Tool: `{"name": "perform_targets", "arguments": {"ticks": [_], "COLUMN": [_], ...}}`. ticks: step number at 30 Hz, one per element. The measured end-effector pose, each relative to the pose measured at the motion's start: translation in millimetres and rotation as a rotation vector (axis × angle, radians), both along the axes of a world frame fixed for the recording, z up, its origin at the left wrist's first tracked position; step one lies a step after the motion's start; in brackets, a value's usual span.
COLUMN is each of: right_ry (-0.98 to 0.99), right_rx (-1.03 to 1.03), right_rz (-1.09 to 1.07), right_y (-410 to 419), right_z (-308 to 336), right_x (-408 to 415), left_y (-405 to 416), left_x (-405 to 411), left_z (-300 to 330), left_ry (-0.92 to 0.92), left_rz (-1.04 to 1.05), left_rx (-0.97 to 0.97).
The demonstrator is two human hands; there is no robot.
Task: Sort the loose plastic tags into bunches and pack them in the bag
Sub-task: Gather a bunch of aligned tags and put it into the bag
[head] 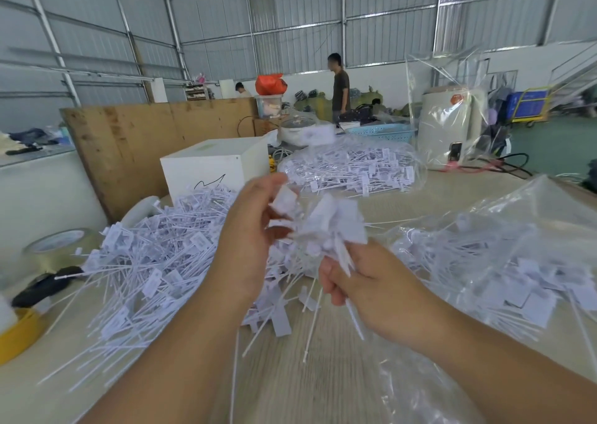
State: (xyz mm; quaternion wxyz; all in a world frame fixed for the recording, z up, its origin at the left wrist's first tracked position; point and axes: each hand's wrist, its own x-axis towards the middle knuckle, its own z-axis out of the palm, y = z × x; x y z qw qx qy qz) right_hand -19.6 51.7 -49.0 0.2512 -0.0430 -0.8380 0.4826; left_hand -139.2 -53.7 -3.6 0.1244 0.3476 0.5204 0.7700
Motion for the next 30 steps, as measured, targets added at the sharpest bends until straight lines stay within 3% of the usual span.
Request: {"name": "perform_targets", "arguments": {"ticks": [3, 7, 13, 21, 23, 25, 27, 30], "right_ry": [-0.091, -0.048, 0.032, 0.016, 0.096, 0.210, 0.244, 0.088], "right_rx": [0.111, 0.060, -0.088, -0.055, -0.096, -0.259, -0.435, -0.607], "right_rz": [0.100, 0.096, -0.060, -0.061, -0.157, -0.266, -0.272, -0.228], "right_y": [-8, -8, 2, 3, 4, 10, 15, 18], "right_z": [-7, -10, -5, -4, 0, 4, 10, 11], "right_x": [-3, -7, -7, -3, -5, -6, -6, -7], "left_y": [-3, -2, 0, 3, 3, 2, 1, 7], "left_x": [-4, 5, 8, 10, 5, -1, -6, -8], "left_z": [0, -1, -7, -13, -13, -13, -17, -34], "left_ry": [0.076, 0.283, 0.281, 0.365, 0.341, 0.327, 0.435, 0.736], "left_rz": [-0.036, 0.040, -0.031, -0.110, -0.068, 0.109, 0.270, 0.233], "left_rx": [0.096, 0.033, -0.039, -0.133, -0.089, -0.056, -0.201, -0.841]}}
